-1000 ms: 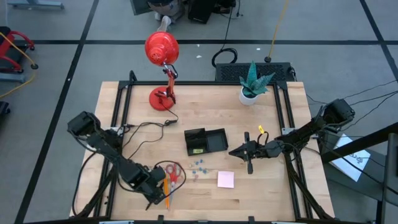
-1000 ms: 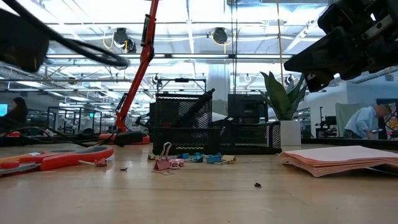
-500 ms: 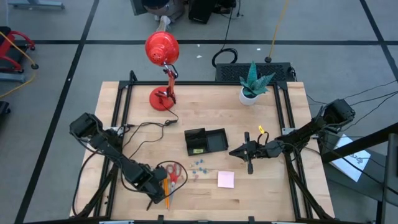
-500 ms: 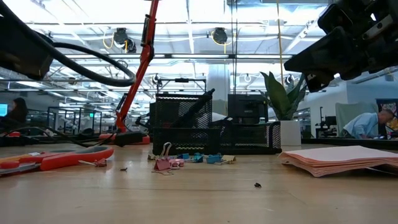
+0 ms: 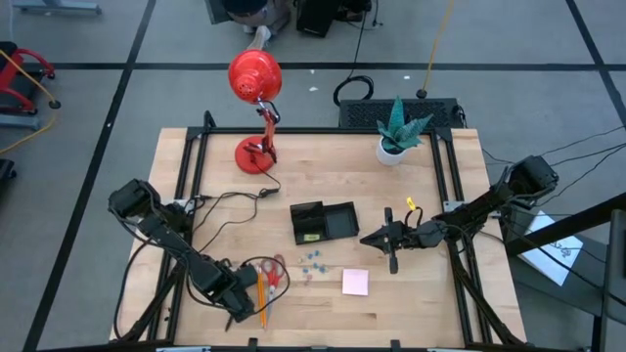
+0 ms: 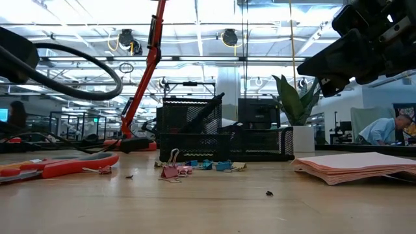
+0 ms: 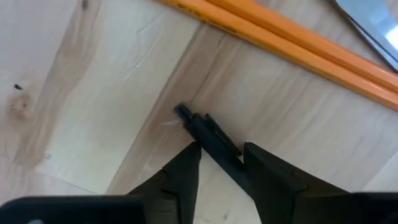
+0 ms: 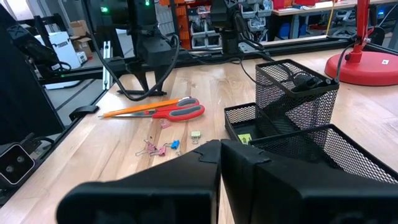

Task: Pick and place office supplies into organizer
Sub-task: Put the black pen into the desk organizer

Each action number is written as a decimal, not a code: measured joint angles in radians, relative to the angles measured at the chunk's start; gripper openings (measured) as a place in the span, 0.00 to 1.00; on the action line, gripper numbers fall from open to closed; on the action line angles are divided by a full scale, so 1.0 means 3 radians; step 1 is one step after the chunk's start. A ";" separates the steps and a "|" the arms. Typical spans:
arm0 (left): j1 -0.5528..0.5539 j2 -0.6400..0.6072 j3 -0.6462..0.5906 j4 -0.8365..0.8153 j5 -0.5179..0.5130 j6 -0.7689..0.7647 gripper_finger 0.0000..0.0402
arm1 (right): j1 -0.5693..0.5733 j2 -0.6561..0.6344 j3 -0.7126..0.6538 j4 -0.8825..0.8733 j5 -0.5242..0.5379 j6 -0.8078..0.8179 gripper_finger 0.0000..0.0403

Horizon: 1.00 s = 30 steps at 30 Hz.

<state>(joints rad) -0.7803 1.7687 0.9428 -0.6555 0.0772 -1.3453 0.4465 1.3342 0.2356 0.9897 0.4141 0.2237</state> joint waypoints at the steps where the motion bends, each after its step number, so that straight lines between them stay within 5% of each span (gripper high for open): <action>1: 0.0000 0.0000 -0.0001 -0.0012 -0.0001 0.0036 0.30 | 0.0000 0.0000 0.0000 0.0000 0.0001 -0.0001 0.01; 12: -0.0003 -0.0005 -0.0001 -0.0101 -0.0085 0.0432 0.05 | 0.0000 0.0000 0.0000 0.0000 0.0003 -0.0001 0.01; 22: -0.0014 -0.0066 0.0036 0.0004 -0.0408 0.0969 0.05 | 0.0000 0.0000 0.0000 0.0000 0.0004 -0.0001 0.01; 30: 0.0081 -0.0490 0.0246 0.0128 -0.1290 0.1602 0.06 | 0.0000 0.0000 0.0000 0.0008 0.0011 0.0000 0.01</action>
<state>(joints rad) -0.7559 1.6218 1.0166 -0.6172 -0.3097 -0.8648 0.4465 1.3342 0.2356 0.9920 0.4175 0.2237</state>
